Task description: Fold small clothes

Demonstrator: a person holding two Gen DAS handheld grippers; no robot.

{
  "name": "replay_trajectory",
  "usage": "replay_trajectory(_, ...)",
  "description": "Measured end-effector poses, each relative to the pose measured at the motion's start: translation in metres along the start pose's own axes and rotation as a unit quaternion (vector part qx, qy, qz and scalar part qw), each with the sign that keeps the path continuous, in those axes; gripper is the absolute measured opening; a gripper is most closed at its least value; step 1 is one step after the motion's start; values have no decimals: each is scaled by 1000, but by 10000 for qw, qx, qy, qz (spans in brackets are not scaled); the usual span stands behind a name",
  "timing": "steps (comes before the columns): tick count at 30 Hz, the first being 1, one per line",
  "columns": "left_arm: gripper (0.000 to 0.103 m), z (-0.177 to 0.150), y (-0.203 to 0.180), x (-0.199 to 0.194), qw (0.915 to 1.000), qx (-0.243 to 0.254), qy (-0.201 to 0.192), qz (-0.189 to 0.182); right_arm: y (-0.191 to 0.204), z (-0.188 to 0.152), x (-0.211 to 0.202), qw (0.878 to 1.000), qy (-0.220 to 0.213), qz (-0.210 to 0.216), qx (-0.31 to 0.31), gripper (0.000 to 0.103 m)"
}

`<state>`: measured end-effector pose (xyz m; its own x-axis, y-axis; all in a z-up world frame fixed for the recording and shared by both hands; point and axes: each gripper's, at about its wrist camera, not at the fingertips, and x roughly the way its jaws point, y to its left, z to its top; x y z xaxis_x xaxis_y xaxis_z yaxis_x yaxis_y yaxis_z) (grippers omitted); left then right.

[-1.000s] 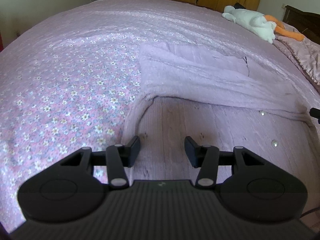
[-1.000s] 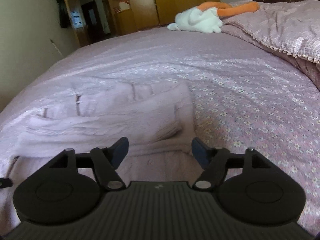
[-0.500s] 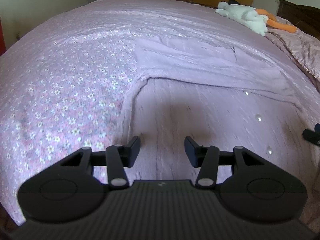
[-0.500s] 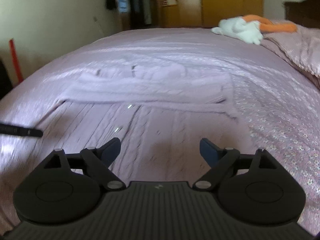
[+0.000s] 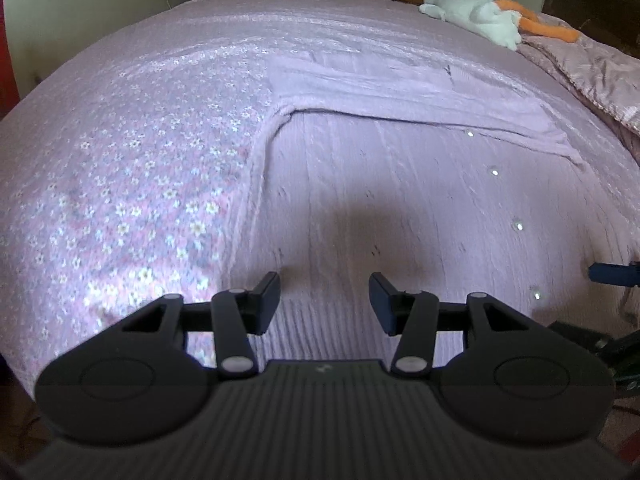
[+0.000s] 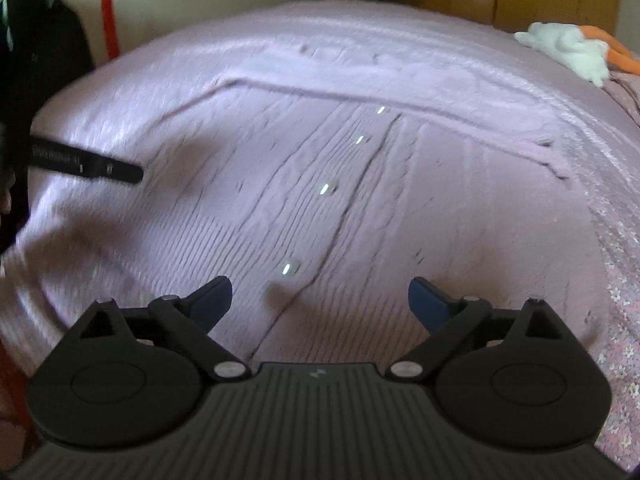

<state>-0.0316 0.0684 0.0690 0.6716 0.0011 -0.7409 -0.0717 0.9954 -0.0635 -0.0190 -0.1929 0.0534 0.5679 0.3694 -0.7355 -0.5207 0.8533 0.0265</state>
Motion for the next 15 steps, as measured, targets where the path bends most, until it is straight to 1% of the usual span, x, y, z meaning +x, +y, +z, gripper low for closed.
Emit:
replay_trajectory(2,51,-6,0,-2,10000,-19,-5,-65,8,-4,3,9996,190,-63,-191,99)
replay_trajectory(5,52,-10,-3,-2,9998,103,48,-166,18,-9,12,9976,534,-356,-276,99)
replay_trajectory(7,71,-12,-5,-3,9998,153,35,-129,19,-14,16,9961,709,-491,-209,100)
replay_trajectory(8,74,-13,-6,-4,9998,169,-17,-91,20,-16,17,9955,750,-535,-212,100)
replay_trajectory(10,74,-14,-7,-5,9997,223,-77,-80,23,-18,22,9938,827,-662,-333,103)
replay_trajectory(12,74,-15,-7,-4,9996,249,-41,-100,28,-20,28,9919,868,-775,-517,103)
replay_trajectory(15,74,-17,-9,-3,9996,266,-23,-99,32,-21,35,9901,756,-981,-655,103)
